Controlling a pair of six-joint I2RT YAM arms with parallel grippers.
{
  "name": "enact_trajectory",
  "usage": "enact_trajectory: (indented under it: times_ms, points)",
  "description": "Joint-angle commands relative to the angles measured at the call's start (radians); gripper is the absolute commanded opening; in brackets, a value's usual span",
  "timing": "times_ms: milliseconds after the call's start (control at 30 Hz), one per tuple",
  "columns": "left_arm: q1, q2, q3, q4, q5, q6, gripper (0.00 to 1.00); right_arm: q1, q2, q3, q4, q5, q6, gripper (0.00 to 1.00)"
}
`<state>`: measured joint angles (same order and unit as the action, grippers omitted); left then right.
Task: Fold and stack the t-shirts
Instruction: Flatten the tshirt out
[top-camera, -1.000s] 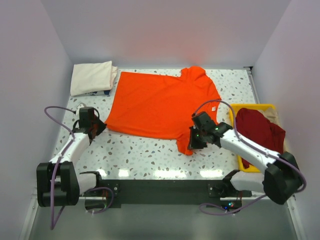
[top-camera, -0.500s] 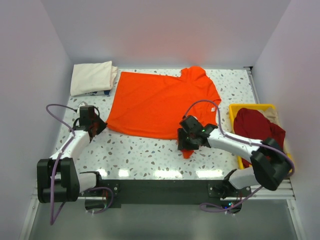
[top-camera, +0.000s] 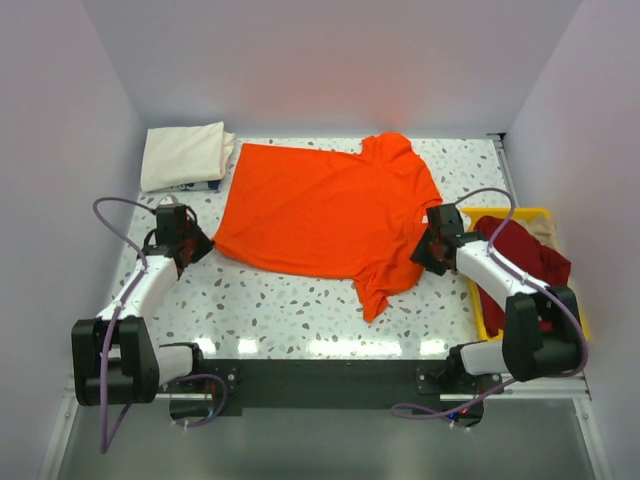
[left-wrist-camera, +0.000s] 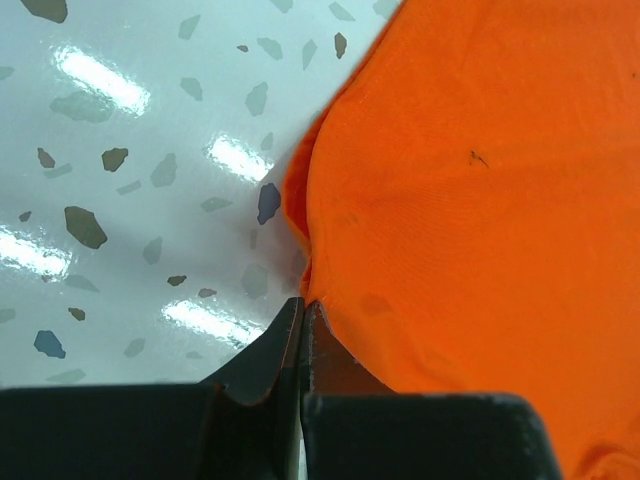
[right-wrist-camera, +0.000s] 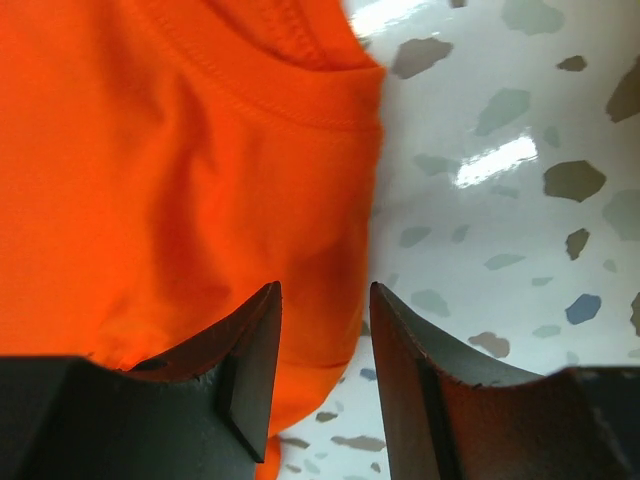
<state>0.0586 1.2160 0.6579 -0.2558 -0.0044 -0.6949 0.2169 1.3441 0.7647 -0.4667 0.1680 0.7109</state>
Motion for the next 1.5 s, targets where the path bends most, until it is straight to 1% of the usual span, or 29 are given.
enact_trajectory:
  times_ms: [0,133,167,200,267,300,333,400,467,533,567,700,733,867,967,1000,1133,1267,1467]
  points:
    - [0.012,-0.01,0.045,-0.003,0.035,0.047,0.0,-0.045,0.041,-0.013,0.077,0.051,0.03,0.45]
    - [0.02,-0.009,0.051,-0.005,0.05,0.061,0.0,-0.062,0.085,-0.028,0.115,0.061,0.024,0.45]
    - [0.02,-0.009,0.051,-0.005,0.053,0.061,0.0,-0.06,0.096,-0.027,0.122,0.057,0.021,0.43]
    - [0.021,-0.01,0.052,-0.003,0.057,0.061,0.0,-0.06,0.104,-0.025,0.125,0.054,0.021,0.34]
    - [0.024,-0.007,0.051,0.0,0.063,0.061,0.0,-0.06,0.128,-0.01,0.132,0.045,0.016,0.23]
    - [0.024,-0.007,0.052,0.001,0.066,0.061,0.0,-0.06,0.135,0.001,0.132,0.045,0.012,0.13]
    - [0.026,-0.007,0.052,0.001,0.067,0.063,0.0,-0.062,0.142,0.01,0.125,0.05,0.006,0.08]
    - [0.03,-0.004,0.052,-0.002,0.069,0.064,0.0,-0.06,0.158,0.056,0.106,0.071,-0.025,0.02]
    - [0.03,-0.006,0.051,0.001,0.072,0.063,0.0,-0.057,0.177,0.114,0.06,0.091,-0.06,0.0]
    - [0.032,-0.001,0.051,0.001,0.073,0.063,0.0,-0.044,0.19,0.157,-0.008,0.126,-0.088,0.0]
    - [0.032,-0.001,0.052,0.001,0.073,0.063,0.0,-0.037,0.193,0.194,-0.032,0.178,-0.102,0.0]
    - [0.033,0.002,0.062,-0.01,0.07,0.07,0.0,-0.033,0.182,0.228,-0.116,0.24,-0.131,0.0]
    - [0.035,0.004,0.063,-0.016,0.067,0.074,0.0,-0.034,0.181,0.232,-0.16,0.255,-0.123,0.0]
    - [0.041,0.005,0.072,-0.022,0.067,0.081,0.0,-0.037,0.145,0.2,-0.222,0.291,-0.105,0.0]
    - [0.044,0.008,0.074,-0.025,0.069,0.086,0.0,-0.039,0.107,0.144,-0.213,0.254,-0.091,0.19]
    - [0.046,0.008,0.071,-0.025,0.069,0.086,0.0,-0.039,0.101,0.128,-0.204,0.243,-0.087,0.29]
    - [0.047,0.013,0.066,-0.019,0.076,0.083,0.0,-0.037,0.047,0.062,-0.139,0.165,-0.077,0.46]
    - [0.047,0.01,0.062,-0.02,0.072,0.083,0.0,-0.036,-0.008,-0.002,-0.104,0.085,-0.064,0.45]
    - [0.049,0.011,0.049,-0.005,0.081,0.074,0.0,-0.036,-0.011,-0.091,0.02,0.05,-0.015,0.44]
